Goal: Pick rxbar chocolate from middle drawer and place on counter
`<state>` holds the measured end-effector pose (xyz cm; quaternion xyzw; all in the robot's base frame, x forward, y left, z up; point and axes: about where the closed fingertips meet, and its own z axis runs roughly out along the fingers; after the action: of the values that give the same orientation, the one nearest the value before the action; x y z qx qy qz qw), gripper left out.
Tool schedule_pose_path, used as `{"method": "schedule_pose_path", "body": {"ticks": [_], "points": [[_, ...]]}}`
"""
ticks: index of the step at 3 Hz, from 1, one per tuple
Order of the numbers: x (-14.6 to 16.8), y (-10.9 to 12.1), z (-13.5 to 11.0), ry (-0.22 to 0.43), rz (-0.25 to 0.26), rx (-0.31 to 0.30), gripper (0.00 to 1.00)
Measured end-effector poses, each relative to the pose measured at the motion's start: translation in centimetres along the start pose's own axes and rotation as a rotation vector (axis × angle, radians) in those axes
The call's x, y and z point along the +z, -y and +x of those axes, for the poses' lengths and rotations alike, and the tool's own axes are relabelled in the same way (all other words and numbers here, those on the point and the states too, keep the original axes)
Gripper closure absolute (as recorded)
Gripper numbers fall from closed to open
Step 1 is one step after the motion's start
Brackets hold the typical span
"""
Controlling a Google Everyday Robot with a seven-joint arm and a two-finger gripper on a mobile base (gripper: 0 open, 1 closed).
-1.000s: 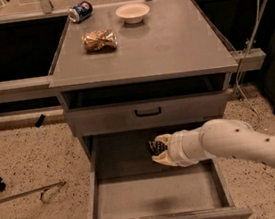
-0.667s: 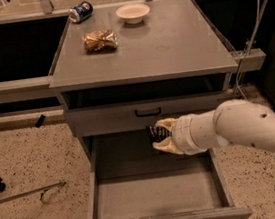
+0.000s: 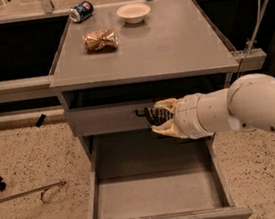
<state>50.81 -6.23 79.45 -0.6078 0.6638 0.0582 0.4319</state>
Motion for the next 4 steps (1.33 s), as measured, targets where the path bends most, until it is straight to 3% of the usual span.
{"method": "schedule_pose_path", "body": {"ticks": [1, 2, 3, 4], "points": [[-1.1, 1.4, -1.2, -0.001, 0.042, -0.046, 1.0], [-5.8, 6.3, -4.6, -0.032, 0.164, -0.17, 1.0], [-10.1, 12.7, -8.2, -0.049, 0.274, -0.267, 1.0], [-10.9, 19.2, -10.5, -0.042, 0.331, -0.342, 1.0]]}}
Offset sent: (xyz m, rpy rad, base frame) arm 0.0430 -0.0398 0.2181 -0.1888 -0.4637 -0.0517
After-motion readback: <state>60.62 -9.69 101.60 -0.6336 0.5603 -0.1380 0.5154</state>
